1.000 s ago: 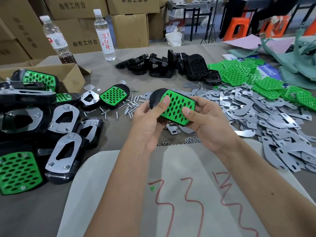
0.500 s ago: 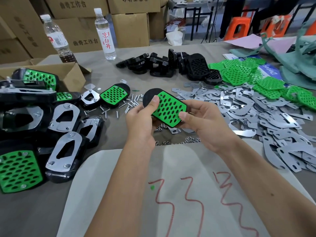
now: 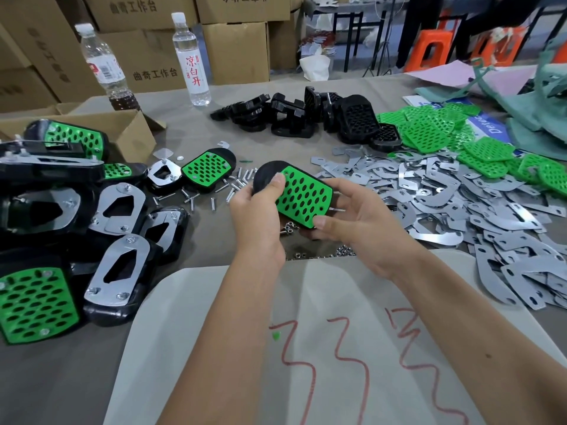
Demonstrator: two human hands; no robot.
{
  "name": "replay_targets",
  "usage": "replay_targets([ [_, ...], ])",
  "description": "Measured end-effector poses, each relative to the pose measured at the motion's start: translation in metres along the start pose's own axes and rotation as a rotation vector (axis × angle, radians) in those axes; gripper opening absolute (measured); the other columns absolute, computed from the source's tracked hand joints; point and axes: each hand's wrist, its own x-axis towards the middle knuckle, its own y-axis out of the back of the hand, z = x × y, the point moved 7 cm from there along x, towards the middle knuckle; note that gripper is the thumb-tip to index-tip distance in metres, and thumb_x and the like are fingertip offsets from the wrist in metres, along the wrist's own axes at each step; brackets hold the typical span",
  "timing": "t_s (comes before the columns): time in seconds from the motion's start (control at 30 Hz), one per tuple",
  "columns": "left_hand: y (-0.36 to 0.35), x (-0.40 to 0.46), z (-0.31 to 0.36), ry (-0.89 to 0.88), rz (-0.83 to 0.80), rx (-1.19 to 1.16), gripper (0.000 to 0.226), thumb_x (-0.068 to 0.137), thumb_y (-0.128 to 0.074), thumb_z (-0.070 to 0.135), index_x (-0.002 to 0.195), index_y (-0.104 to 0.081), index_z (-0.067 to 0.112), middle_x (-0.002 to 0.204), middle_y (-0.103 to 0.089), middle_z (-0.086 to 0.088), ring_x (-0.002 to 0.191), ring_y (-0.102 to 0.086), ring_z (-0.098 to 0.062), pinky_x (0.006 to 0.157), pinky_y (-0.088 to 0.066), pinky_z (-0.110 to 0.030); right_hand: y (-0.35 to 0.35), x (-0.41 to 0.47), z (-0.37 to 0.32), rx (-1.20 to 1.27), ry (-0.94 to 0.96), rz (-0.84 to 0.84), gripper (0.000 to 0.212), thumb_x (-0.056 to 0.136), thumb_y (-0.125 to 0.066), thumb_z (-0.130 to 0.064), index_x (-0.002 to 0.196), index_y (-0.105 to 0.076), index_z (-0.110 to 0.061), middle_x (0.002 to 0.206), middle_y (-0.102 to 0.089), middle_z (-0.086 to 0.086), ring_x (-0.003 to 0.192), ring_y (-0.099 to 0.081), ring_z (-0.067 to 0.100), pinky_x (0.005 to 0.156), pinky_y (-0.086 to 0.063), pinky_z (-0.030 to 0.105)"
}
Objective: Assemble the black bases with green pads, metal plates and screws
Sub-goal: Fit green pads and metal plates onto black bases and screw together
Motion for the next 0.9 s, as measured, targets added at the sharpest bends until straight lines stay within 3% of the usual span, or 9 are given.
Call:
replay_targets([
  [0.07, 0.003, 0.003, 0.004, -0.036, -0.007, 0.059, 0.016, 0.093, -0.073, 0.015, 0.078, -0.068, 0.015, 0.078, -0.069, -0.003, 0.083, -0.066, -0.027, 0.093, -0.057, -0.065, -0.001, 0.0, -0.001, -0.014, 0.011, 0.001, 0.052, 0.089, -0.063, 0.021, 0.127, -0.063, -0.014, 0.121, -0.068, 0.025, 0.097, -0.075, 0.032, 0.076, -0.064, 0.037],
  [0.13, 0.007, 0.006, 0.011, -0.102, -0.005, 0.139, 0.019, 0.092, -0.077, 0.021, 0.076, -0.069, 0.016, 0.079, -0.066, -0.003, 0.079, -0.062, -0.022, 0.086, -0.058, -0.053, -0.004, -0.001, -0.001, -0.047, -0.005, -0.021, 0.055, 0.089, -0.063, 0.021, 0.136, -0.059, -0.007, 0.125, -0.066, 0.029, 0.096, -0.074, 0.034, 0.077, -0.065, 0.039],
  [0.23, 0.012, 0.01, 0.016, -0.143, 0.0, 0.173, 0.024, 0.091, -0.079, 0.023, 0.07, -0.069, 0.015, 0.073, -0.065, 0.0, 0.073, -0.059, -0.018, 0.074, -0.052, -0.039, -0.006, -0.003, -0.002, -0.067, -0.028, -0.04, 0.058, 0.089, -0.062, 0.022, 0.141, -0.056, -0.001, 0.125, -0.067, 0.028, 0.097, -0.074, 0.037, 0.082, -0.065, 0.045],
  [0.33, 0.012, 0.012, 0.017, -0.177, 0.014, 0.189, 0.025, 0.091, -0.079, 0.021, 0.069, -0.069, 0.013, 0.068, -0.064, 0.002, 0.07, -0.058, -0.018, 0.07, -0.052, -0.037, -0.005, -0.003, -0.004, -0.119, -0.023, -0.01, 0.057, 0.089, -0.063, 0.022, 0.14, -0.057, -0.002, 0.123, -0.069, 0.026, 0.095, -0.073, 0.036, 0.086, -0.062, 0.054],
  [0.47, 0.014, 0.014, 0.012, -0.14, 0.058, 0.15, 0.025, 0.091, -0.079, 0.021, 0.072, -0.066, 0.01, 0.074, -0.063, -0.006, 0.071, -0.059, -0.022, 0.067, -0.053, -0.04, -0.008, -0.005, -0.002, -0.125, -0.038, -0.013, 0.051, 0.091, -0.064, 0.017, 0.138, -0.058, -0.002, 0.115, -0.073, 0.021, 0.079, -0.071, 0.026, 0.07, -0.062, 0.032],
  [0.63, 0.017, 0.013, 0.003, -0.012, 0.076, 0.064, 0.024, 0.09, -0.08, 0.018, 0.069, -0.069, 0.015, 0.061, -0.068, 0.002, 0.05, -0.063, -0.013, 0.045, -0.051, -0.027, -0.011, -0.006, 0.003, -0.018, -0.142, -0.07, 0.032, 0.1, -0.06, 0.001, 0.132, -0.062, -0.005, 0.118, -0.073, 0.021, 0.088, -0.073, 0.033, 0.078, -0.064, 0.041],
  [0.77, 0.012, 0.01, 0.006, -0.044, 0.01, 0.108, 0.018, 0.09, -0.081, 0.023, 0.079, -0.072, 0.012, 0.07, -0.071, -0.001, 0.061, -0.067, -0.015, 0.054, -0.059, -0.033, -0.008, -0.005, 0.0, -0.015, -0.124, -0.017, 0.025, 0.102, -0.056, 0.001, 0.125, -0.065, 0.003, 0.112, -0.074, 0.025, 0.087, -0.074, 0.037, 0.074, -0.064, 0.039],
  [0.83, 0.01, 0.01, 0.003, 0.022, -0.027, 0.099, 0.023, 0.094, -0.075, 0.032, 0.089, -0.073, 0.01, 0.079, -0.075, -0.004, 0.071, -0.072, -0.02, 0.065, -0.062, -0.041, -0.003, -0.005, 0.001, -0.003, -0.143, 0.039, 0.023, 0.101, -0.056, 0.003, 0.122, -0.067, 0.003, 0.11, -0.075, 0.026, 0.088, -0.074, 0.041, 0.073, -0.065, 0.04],
  [0.9, 0.009, 0.01, -0.003, 0.12, -0.054, 0.065, 0.029, 0.1, -0.066, 0.038, 0.094, -0.072, 0.011, 0.08, -0.077, -0.004, 0.072, -0.073, -0.019, 0.067, -0.061, -0.038, 0.003, -0.004, 0.001, 0.017, -0.157, 0.112, 0.022, 0.101, -0.056, 0.005, 0.12, -0.067, 0.005, 0.109, -0.075, 0.028, 0.086, -0.075, 0.043, 0.071, -0.066, 0.041],
])
